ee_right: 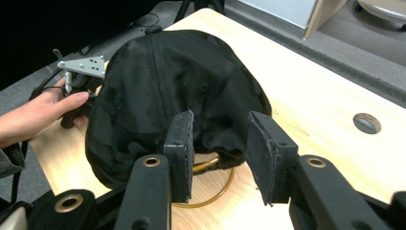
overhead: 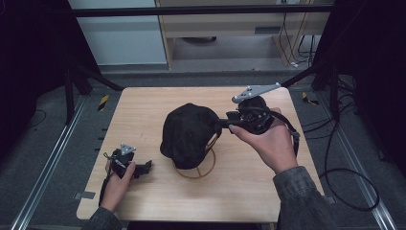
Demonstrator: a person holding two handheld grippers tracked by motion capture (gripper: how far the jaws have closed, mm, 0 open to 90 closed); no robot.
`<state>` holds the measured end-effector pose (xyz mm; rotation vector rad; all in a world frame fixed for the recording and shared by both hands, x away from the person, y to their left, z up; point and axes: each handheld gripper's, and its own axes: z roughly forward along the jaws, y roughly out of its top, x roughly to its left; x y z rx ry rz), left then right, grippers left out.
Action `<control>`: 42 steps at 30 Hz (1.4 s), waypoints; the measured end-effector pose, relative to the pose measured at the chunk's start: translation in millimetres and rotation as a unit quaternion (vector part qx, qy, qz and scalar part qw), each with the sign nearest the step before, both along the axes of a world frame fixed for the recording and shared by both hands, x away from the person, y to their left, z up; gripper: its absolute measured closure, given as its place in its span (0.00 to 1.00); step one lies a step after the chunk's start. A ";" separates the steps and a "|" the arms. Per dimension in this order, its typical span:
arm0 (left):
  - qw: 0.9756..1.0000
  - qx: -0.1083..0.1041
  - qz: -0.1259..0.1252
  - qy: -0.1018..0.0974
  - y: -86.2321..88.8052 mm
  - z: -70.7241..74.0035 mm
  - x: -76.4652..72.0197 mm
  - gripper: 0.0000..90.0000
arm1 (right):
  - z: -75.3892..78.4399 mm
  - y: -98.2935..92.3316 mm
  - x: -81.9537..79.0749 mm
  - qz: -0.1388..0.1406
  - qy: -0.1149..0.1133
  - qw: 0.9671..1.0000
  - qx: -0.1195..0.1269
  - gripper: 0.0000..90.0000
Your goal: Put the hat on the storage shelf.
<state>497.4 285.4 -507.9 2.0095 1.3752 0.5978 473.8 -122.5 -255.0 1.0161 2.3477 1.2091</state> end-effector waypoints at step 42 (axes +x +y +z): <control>1.000 0.000 0.000 0.000 0.1 -0.1 -0.1 0.00 | -85.8 -63.6 -1.8 -0.131 -0.009 0.991 0.027 0.11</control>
